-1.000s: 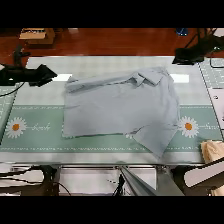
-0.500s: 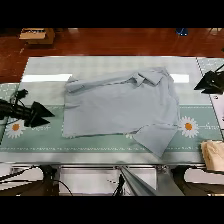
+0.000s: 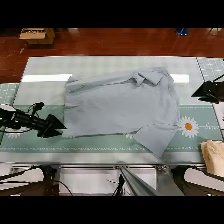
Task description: Fold the shirts.
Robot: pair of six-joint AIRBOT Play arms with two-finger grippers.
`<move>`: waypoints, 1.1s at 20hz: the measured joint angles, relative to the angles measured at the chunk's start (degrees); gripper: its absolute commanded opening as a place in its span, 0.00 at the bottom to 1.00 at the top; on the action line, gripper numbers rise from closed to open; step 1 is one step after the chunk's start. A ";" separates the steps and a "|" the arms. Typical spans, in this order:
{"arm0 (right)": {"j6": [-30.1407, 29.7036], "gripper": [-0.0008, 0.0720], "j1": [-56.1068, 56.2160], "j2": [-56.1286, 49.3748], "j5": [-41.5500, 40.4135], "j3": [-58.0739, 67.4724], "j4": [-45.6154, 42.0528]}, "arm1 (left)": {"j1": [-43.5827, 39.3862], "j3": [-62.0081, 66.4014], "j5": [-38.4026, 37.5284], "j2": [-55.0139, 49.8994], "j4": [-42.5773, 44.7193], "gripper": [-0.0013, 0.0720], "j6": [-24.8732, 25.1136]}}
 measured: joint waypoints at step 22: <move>-4.57 0.68 -8.13 5.20 -9.09 -31.32 6.21 | -6.29 -0.15 2.12 -0.76 -5.31 0.04 3.21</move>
